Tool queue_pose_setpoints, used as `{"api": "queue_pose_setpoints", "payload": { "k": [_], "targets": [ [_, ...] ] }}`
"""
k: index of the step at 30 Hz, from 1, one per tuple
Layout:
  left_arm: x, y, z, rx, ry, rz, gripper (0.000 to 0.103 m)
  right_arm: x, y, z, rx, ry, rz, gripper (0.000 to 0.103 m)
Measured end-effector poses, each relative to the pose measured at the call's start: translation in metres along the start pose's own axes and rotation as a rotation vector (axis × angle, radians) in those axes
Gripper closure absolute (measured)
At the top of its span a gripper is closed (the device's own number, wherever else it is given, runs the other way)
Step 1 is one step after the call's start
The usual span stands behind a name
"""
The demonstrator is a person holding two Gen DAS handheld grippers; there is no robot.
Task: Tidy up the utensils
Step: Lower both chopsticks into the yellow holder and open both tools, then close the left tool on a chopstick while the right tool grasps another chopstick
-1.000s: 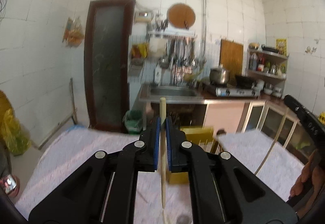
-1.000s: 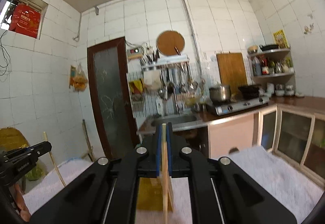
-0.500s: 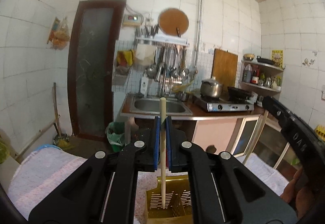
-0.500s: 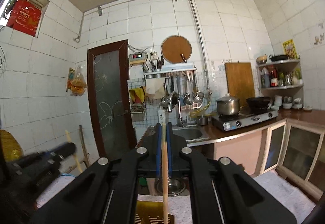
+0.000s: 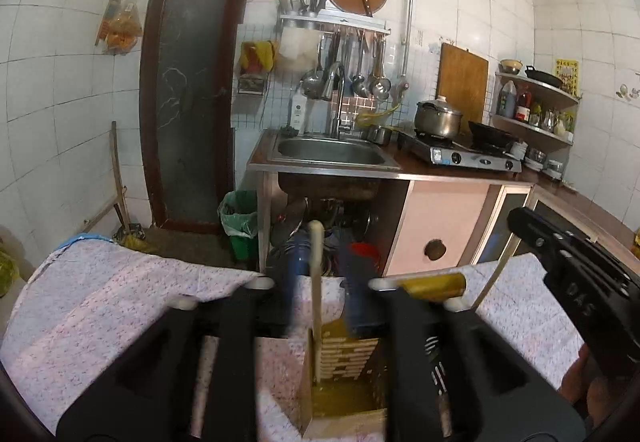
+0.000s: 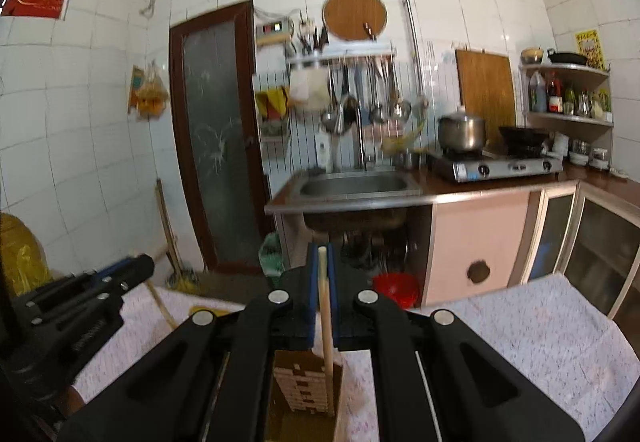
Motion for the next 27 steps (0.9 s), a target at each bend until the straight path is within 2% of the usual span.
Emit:
{"api": "queue_pose_setpoints", "payload": {
  "k": [1, 2, 3, 4, 5, 7, 9, 13, 18, 22, 27],
  "targets": [
    [-0.007, 0.002, -0.002, -0.003, 0.006, 0.017, 0.043, 0.0, -0.003, 0.001, -0.002, -0.003, -0.023, 0.095],
    [-0.017, 0.006, -0.003, -0.003, 0.008, 0.044, 0.04, -0.001, -0.004, 0.002, -0.003, -0.006, -0.035, 0.091],
    [-0.026, 0.009, -0.003, 0.003, 0.009, 0.059, 0.035, -0.006, -0.005, 0.004, -0.001, -0.009, -0.043, 0.068],
    [-0.034, 0.011, -0.003, 0.009, 0.011, 0.062, 0.028, -0.011, -0.005, 0.005, 0.001, -0.014, -0.041, 0.039],
    [-0.044, 0.013, -0.004, 0.013, 0.012, 0.06, 0.026, -0.021, -0.003, 0.008, 0.001, -0.028, -0.023, 0.036],
    [-0.063, 0.017, -0.009, 0.019, 0.021, 0.068, 0.013, -0.037, -0.003, 0.011, -0.013, -0.047, -0.017, 0.036],
    [-0.085, 0.017, -0.017, 0.027, 0.046, 0.075, 0.005, -0.055, -0.007, 0.013, -0.016, -0.049, -0.029, 0.034],
    [-0.115, -0.002, -0.037, 0.045, 0.094, 0.053, 0.005, -0.094, -0.023, 0.013, -0.02, -0.066, -0.036, 0.023],
    [-0.13, -0.045, -0.072, 0.058, 0.197, -0.001, 0.005, -0.129, -0.062, 0.003, -0.035, -0.079, -0.083, 0.022],
    [-0.132, -0.092, -0.101, 0.036, 0.228, -0.09, 0.005, -0.137, -0.103, -0.006, -0.031, -0.082, -0.151, 0.022],
    [-0.127, -0.136, -0.119, 0.046, 0.241, -0.173, 0.005, -0.132, -0.157, -0.016, -0.03, -0.094, -0.265, 0.022]
  ]
}}
Point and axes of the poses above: each gripper's, at about its wrist camera, not at the fingertips, and x roughly the way its jaws point, z to its right, y to its top, the point moved 10 cm from there along x, roughly the way its jaws point, and after that the axes turned 10 degrees about -x, right-handed, at the moved point
